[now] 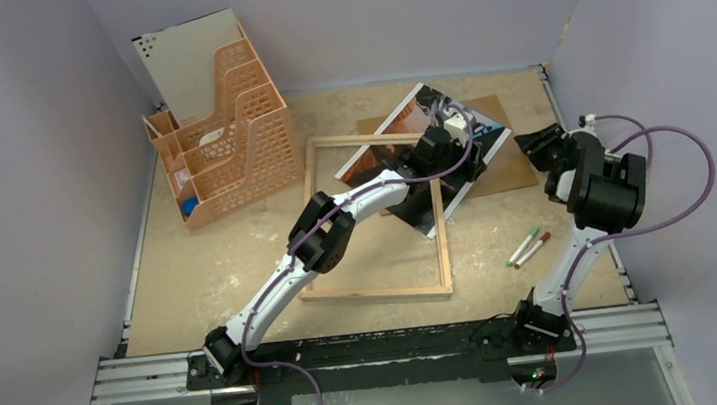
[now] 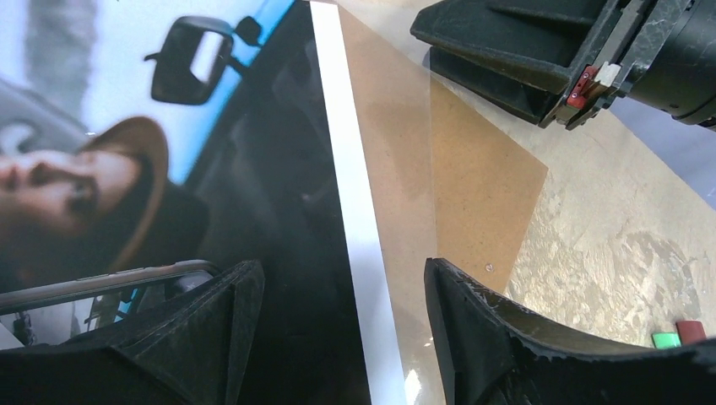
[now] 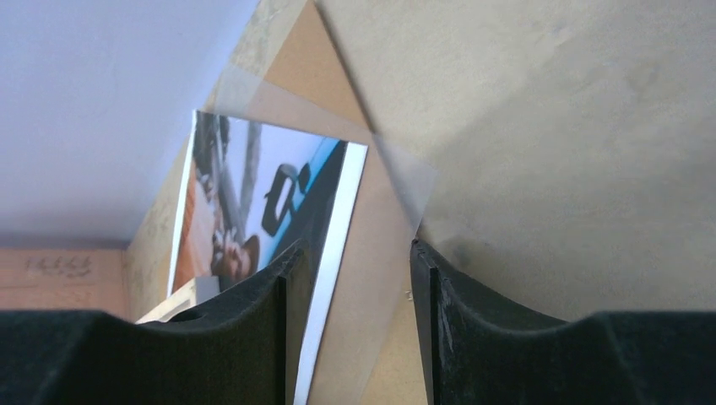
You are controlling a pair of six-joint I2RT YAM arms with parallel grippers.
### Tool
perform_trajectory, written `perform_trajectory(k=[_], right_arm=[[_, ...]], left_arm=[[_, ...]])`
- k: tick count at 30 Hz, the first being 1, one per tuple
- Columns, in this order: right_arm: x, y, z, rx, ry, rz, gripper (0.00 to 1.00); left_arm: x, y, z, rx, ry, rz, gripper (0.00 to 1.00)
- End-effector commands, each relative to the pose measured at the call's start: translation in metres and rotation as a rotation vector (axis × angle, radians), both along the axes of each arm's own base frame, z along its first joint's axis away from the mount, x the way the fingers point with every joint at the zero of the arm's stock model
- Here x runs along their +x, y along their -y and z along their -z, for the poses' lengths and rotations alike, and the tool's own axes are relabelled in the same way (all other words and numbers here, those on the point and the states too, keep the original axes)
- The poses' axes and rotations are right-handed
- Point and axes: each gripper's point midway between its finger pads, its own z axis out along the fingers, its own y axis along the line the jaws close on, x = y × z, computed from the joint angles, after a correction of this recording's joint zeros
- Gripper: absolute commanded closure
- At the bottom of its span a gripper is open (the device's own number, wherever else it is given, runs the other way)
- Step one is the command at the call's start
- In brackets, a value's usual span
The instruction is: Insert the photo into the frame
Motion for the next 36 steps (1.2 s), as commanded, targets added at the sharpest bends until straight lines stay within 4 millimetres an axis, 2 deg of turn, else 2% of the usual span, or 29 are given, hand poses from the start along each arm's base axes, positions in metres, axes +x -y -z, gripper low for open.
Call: perform_trajectory(k=[1, 4, 6, 8, 9, 12, 15, 18, 20, 23, 26, 31, 36], right_arm=[[0.012, -0.014, -0.031, 0.058, 0.096, -0.076, 0.51], [0.018, -0.005, -0.025, 0.045, 0.07, -0.042, 0.5], [0.022, 0.006, -0.013, 0.034, 0.007, 0.007, 0.5], [0.017, 0.016, 0.008, 0.05, -0.104, 0.07, 0.49], [0.016, 0.02, 0.012, 0.041, -0.129, 0.092, 0.49], [0.013, 0.027, 0.016, 0.007, -0.152, 0.125, 0.5], [0.013, 0.026, 0.025, 0.023, -0.181, 0.117, 0.5], [0.016, 0.032, 0.024, 0.008, -0.179, 0.144, 0.5], [0.019, 0.029, 0.026, 0.023, -0.18, 0.119, 0.5], [0.025, 0.016, 0.021, 0.05, -0.136, 0.037, 0.51], [0.028, -0.004, 0.002, 0.063, -0.042, -0.078, 0.51], [0.029, -0.018, -0.025, 0.049, 0.05, -0.173, 0.52], [0.027, -0.024, -0.033, 0.032, 0.069, -0.206, 0.54]], left_arm=[[-0.025, -0.034, 0.099, 0.213, -0.185, 0.003, 0.28], [-0.028, -0.038, 0.107, 0.231, -0.195, 0.008, 0.3], [-0.03, -0.04, 0.111, 0.241, -0.2, 0.01, 0.3], [-0.03, -0.042, 0.114, 0.252, -0.202, 0.005, 0.3], [-0.03, -0.043, 0.115, 0.254, -0.204, 0.001, 0.3], [-0.03, -0.045, 0.115, 0.254, -0.204, 0.001, 0.31], [-0.031, -0.044, 0.116, 0.254, -0.205, 0.004, 0.31], [-0.031, -0.045, 0.116, 0.256, -0.206, 0.005, 0.31], [-0.032, -0.044, 0.116, 0.255, -0.206, 0.008, 0.31], [-0.032, -0.044, 0.117, 0.254, -0.206, 0.009, 0.31], [-0.031, -0.045, 0.118, 0.256, -0.207, 0.005, 0.31], [-0.029, -0.048, 0.121, 0.263, -0.219, -0.01, 0.31], [-0.027, -0.049, 0.122, 0.259, -0.227, -0.015, 0.32]])
